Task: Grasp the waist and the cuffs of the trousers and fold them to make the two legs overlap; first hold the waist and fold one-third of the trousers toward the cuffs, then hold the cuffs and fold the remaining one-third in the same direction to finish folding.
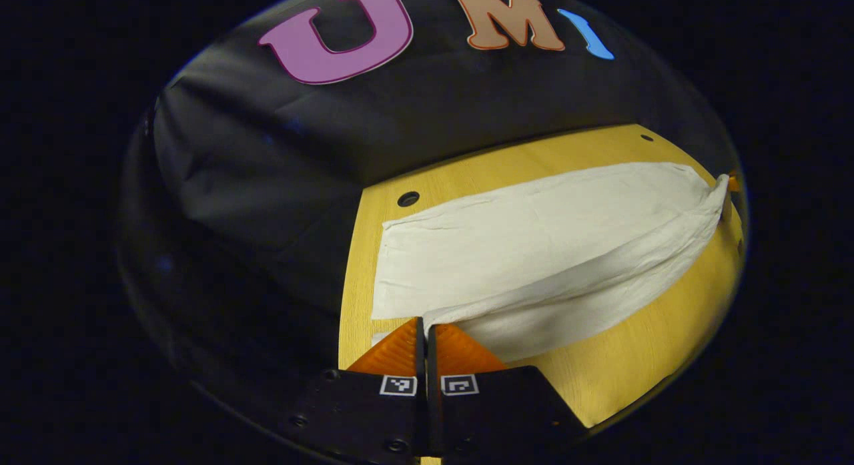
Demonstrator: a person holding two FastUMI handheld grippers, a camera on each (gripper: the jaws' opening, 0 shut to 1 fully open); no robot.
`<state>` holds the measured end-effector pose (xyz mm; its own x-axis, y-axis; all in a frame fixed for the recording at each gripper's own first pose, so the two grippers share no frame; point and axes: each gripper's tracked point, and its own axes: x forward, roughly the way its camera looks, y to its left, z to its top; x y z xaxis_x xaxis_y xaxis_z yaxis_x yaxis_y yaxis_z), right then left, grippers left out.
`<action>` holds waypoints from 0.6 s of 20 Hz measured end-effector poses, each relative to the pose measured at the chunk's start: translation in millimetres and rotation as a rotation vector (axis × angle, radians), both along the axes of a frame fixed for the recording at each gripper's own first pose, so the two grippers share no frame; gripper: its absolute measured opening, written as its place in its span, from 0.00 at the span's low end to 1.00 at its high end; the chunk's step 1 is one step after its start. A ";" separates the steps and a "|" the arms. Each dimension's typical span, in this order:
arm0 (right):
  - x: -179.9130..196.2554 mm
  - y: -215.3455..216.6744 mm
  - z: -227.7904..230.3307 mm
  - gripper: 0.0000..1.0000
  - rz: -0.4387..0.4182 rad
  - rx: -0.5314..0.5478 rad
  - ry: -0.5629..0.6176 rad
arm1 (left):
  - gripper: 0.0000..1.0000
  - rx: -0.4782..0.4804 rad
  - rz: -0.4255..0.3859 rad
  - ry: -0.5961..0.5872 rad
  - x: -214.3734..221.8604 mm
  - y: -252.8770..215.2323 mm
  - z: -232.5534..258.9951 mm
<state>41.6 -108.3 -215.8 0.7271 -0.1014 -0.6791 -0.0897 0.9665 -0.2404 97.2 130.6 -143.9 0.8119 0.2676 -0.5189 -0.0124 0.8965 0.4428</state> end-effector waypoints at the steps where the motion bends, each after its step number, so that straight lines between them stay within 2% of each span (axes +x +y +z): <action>1: 8.7 5.4 12.1 0.07 -0.012 0.012 -0.031 | 0.00 -0.012 0.012 -0.027 27.5 -1.2 1.9; 4: 32.6 8.2 38.9 0.05 -0.065 0.066 -0.123 | 0.00 -0.036 0.051 -0.123 55.4 -8.6 31.5; 7: 79.3 17.4 48.0 0.06 -0.125 0.144 -0.195 | 0.00 -0.040 0.089 -0.177 91.8 -11.3 43.1; 10: 120.0 23.4 57.6 0.06 -0.162 0.205 -0.234 | 0.00 -0.060 0.119 -0.202 137.2 2.2 46.4; 12: 134.1 26.4 52.8 0.05 -0.169 0.223 -0.232 | 0.00 -0.065 0.134 -0.193 161.8 8.9 36.1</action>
